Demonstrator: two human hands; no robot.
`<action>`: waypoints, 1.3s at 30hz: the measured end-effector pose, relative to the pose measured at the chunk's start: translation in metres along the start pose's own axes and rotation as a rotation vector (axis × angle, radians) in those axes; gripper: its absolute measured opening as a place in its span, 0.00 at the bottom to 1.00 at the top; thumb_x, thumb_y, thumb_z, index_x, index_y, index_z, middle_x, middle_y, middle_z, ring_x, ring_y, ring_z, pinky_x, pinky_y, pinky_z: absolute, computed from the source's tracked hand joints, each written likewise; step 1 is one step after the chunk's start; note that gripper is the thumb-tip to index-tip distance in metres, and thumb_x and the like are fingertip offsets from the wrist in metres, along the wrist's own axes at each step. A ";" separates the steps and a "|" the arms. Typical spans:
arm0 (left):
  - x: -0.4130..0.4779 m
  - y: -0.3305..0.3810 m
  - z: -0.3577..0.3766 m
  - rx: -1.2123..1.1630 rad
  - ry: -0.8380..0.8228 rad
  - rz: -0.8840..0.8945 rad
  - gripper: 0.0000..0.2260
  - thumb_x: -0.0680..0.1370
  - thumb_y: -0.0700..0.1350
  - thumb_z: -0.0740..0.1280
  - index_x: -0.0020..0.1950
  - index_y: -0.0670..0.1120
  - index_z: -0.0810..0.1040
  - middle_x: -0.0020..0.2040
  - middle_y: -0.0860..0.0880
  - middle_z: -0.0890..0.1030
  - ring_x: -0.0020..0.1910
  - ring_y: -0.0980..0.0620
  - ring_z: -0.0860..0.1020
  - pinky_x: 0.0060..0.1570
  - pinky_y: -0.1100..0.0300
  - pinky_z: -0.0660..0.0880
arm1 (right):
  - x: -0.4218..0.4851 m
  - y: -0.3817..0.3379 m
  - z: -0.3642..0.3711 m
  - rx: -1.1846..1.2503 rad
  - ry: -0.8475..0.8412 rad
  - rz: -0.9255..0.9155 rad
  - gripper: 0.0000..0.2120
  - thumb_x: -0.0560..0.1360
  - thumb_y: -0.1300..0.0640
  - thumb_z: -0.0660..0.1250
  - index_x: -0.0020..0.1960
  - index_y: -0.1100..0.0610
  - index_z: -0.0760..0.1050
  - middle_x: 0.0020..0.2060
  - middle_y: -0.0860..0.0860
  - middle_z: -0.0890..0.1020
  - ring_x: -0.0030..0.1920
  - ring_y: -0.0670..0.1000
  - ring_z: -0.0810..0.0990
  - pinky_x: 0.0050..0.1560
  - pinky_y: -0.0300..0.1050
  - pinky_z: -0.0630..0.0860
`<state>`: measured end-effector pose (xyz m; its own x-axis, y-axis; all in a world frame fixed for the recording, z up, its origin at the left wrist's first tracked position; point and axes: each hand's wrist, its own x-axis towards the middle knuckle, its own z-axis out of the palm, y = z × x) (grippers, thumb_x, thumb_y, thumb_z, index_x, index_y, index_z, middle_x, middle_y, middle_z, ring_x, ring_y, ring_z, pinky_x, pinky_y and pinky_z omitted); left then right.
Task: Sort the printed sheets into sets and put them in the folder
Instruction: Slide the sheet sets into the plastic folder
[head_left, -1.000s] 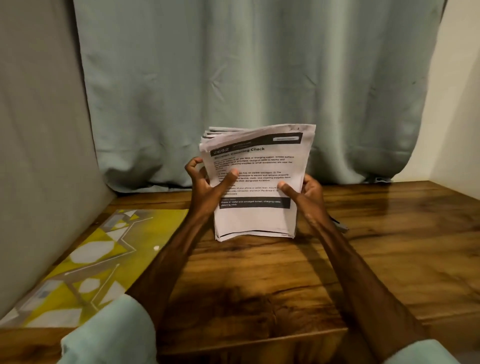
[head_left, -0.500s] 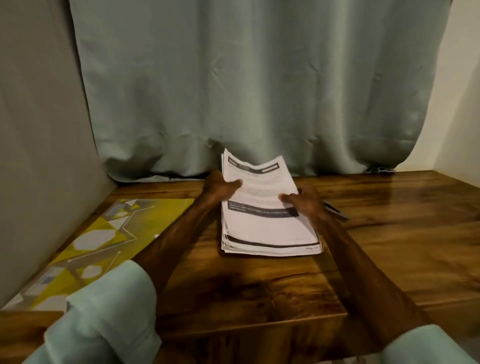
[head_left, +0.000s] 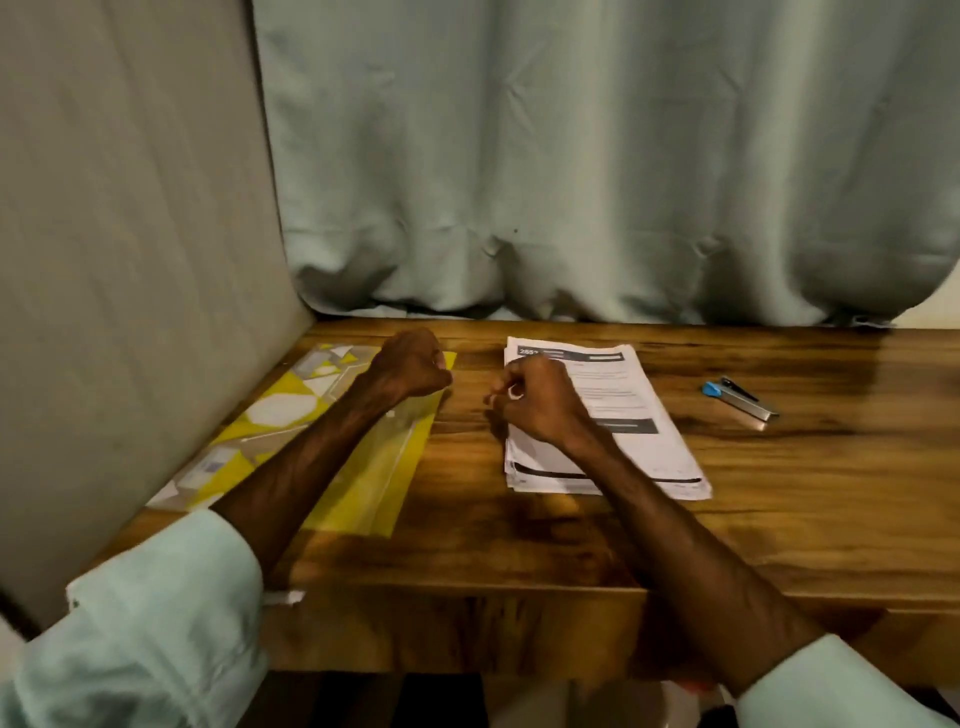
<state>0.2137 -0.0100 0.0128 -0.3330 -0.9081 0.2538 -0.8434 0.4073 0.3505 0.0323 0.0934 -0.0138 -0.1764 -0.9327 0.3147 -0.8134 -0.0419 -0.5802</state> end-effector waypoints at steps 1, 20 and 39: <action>-0.004 -0.014 -0.007 0.058 -0.014 -0.025 0.14 0.71 0.53 0.77 0.51 0.46 0.83 0.56 0.44 0.83 0.59 0.43 0.80 0.56 0.54 0.76 | -0.002 -0.014 0.012 0.048 -0.034 -0.040 0.05 0.66 0.56 0.72 0.42 0.53 0.84 0.41 0.49 0.86 0.44 0.50 0.85 0.49 0.47 0.82; -0.058 -0.070 -0.004 -0.601 -0.187 -0.168 0.17 0.79 0.29 0.57 0.51 0.43 0.82 0.42 0.41 0.81 0.26 0.50 0.73 0.25 0.63 0.66 | -0.017 -0.090 0.071 -0.357 -0.218 -0.010 0.32 0.73 0.36 0.72 0.64 0.59 0.72 0.64 0.61 0.74 0.64 0.62 0.72 0.58 0.51 0.72; -0.075 -0.076 0.040 0.016 0.202 0.084 0.18 0.81 0.61 0.55 0.65 0.56 0.75 0.58 0.46 0.77 0.52 0.41 0.81 0.50 0.50 0.76 | 0.012 -0.065 0.070 0.210 0.132 0.307 0.17 0.62 0.49 0.71 0.45 0.58 0.79 0.43 0.57 0.83 0.45 0.61 0.83 0.39 0.49 0.79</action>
<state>0.2859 0.0236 -0.0691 -0.3126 -0.8323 0.4578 -0.8232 0.4779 0.3067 0.1221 0.0597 -0.0247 -0.4744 -0.8598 0.1887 -0.5834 0.1465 -0.7989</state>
